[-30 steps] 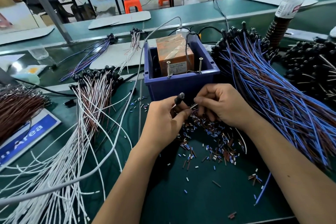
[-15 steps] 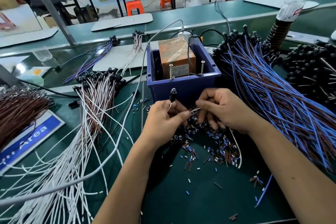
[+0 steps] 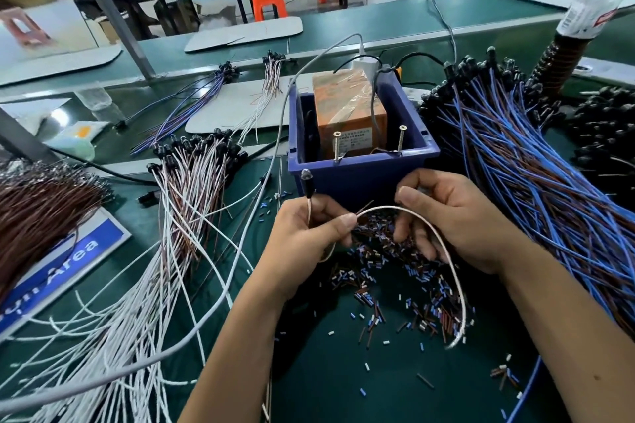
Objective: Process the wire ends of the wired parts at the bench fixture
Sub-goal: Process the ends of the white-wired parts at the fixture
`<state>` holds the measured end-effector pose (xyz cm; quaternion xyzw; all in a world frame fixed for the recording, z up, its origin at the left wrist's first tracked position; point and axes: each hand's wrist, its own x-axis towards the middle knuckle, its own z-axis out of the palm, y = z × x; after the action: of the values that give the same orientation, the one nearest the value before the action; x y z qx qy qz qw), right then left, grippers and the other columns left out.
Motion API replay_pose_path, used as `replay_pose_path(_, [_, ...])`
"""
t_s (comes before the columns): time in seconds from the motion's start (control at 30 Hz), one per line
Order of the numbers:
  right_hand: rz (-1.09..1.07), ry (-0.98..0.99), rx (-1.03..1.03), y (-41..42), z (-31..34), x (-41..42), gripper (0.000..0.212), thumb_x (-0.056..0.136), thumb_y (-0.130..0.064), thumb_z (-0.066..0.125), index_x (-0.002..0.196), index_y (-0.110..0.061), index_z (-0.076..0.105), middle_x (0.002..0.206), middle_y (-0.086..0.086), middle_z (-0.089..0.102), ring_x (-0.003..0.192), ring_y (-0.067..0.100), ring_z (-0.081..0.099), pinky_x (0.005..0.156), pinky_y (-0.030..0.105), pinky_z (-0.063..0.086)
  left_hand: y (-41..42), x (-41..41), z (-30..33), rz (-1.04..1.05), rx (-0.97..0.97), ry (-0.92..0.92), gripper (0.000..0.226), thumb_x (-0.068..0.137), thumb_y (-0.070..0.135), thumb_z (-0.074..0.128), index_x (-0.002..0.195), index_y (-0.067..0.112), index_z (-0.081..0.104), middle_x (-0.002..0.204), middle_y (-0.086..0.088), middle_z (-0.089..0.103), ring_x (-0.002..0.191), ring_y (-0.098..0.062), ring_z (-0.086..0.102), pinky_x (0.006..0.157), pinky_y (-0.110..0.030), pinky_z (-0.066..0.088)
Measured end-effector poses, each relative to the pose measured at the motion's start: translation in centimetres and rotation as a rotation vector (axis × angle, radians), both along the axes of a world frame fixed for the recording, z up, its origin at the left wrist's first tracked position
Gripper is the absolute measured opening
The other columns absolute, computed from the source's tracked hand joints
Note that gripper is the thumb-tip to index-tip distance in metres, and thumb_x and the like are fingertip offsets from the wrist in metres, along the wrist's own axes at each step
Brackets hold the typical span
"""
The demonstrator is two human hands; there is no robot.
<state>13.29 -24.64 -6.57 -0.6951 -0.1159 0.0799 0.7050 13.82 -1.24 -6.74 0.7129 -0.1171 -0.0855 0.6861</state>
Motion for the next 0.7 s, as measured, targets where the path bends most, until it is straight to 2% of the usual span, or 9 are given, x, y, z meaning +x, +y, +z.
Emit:
replay_pose_path(0.07, [0.092, -0.001, 0.101, -0.2, 0.1, -0.1, 0.02, 0.102, -0.034, 0.06, 0.112, -0.018, 0.066, 0.076, 0.025, 0.071, 0.038, 0.02, 0.055, 0.035, 0.019, 0.038, -0.1, -0.1, 0.0, -0.007, -0.076, 0.052, 0.013, 0.083, 0.019, 0.073, 0.071, 0.016, 0.072, 0.059, -0.006, 0.062, 0.041, -0.008, 0.036, 0.042, -0.015, 0.029])
replay_pose_path(0.13, [0.19, -0.024, 0.219, -0.6, 0.0, -0.3, 0.024, 0.105, -0.029, 0.06, 0.123, -0.015, 0.067, 0.082, 0.023, 0.072, 0.044, 0.021, 0.057, 0.041, 0.022, 0.038, -0.2, 0.0, -0.1, -0.007, -0.127, 0.099, 0.012, 0.083, 0.018, 0.073, 0.072, 0.014, 0.072, 0.059, -0.008, 0.06, 0.04, -0.008, 0.033, 0.04, -0.015, 0.027])
replay_pose_path(0.2, [0.261, -0.053, 0.284, -0.9, 0.0, -0.5, 0.026, 0.104, -0.024, 0.06, 0.123, -0.009, 0.069, 0.091, 0.021, 0.073, 0.051, 0.021, 0.059, 0.045, 0.024, 0.037, 0.1, 0.2, -0.1, 0.001, -0.181, 0.146, 0.012, 0.082, 0.017, 0.072, 0.07, 0.014, 0.071, 0.059, -0.01, 0.059, 0.039, -0.007, 0.03, 0.039, -0.015, 0.025])
replay_pose_path(0.33, [0.295, -0.122, 0.285, -0.8, -0.3, -0.5, 0.027, 0.097, -0.015, 0.072, 0.123, -0.008, 0.071, 0.103, 0.016, 0.075, 0.058, 0.015, 0.063, 0.048, 0.019, 0.044, 0.3, 0.5, -0.2, 0.005, -0.234, 0.196, 0.012, 0.082, 0.015, 0.072, 0.071, 0.013, 0.07, 0.061, -0.012, 0.06, 0.038, -0.006, 0.028, 0.038, -0.015, 0.023])
replay_pose_path(0.47, [0.188, -0.149, 0.375, -0.4, -0.3, -0.3, 0.024, 0.097, -0.03, 0.071, 0.112, -0.012, 0.077, 0.09, 0.011, 0.075, 0.051, 0.013, 0.059, 0.045, 0.017, 0.041, 0.3, 0.5, 0.0, -0.014, -0.211, 0.166, 0.011, 0.084, 0.015, 0.071, 0.074, 0.012, 0.07, 0.062, -0.011, 0.061, 0.041, -0.008, 0.03, 0.04, -0.016, 0.024])
replay_pose_path(0.6, [0.05, -0.082, 0.481, -0.8, 0.1, -0.2, 0.037, 0.094, -0.051, 0.069, 0.099, -0.016, 0.08, 0.062, -0.002, 0.063, 0.043, 0.006, 0.045, 0.042, 0.016, 0.031, 0.5, -0.1, 0.3, -0.088, -0.198, 0.123, 0.009, 0.08, 0.02, 0.078, 0.075, 0.02, 0.07, 0.061, -0.006, 0.058, 0.043, -0.007, 0.031, 0.042, -0.015, 0.026])
replay_pose_path(0.7, [-0.043, -0.093, 0.588, -1.4, 0.9, -0.1, 0.029, 0.093, -0.048, 0.069, 0.094, -0.021, 0.079, 0.057, -0.009, 0.052, 0.044, 0.003, 0.039, 0.043, 0.016, 0.032, 0.5, -0.3, 0.3, -0.134, -0.235, 0.088, 0.011, 0.08, 0.022, 0.078, 0.081, 0.016, 0.068, 0.062, -0.006, 0.058, 0.042, -0.007, 0.032, 0.041, -0.014, 0.028])
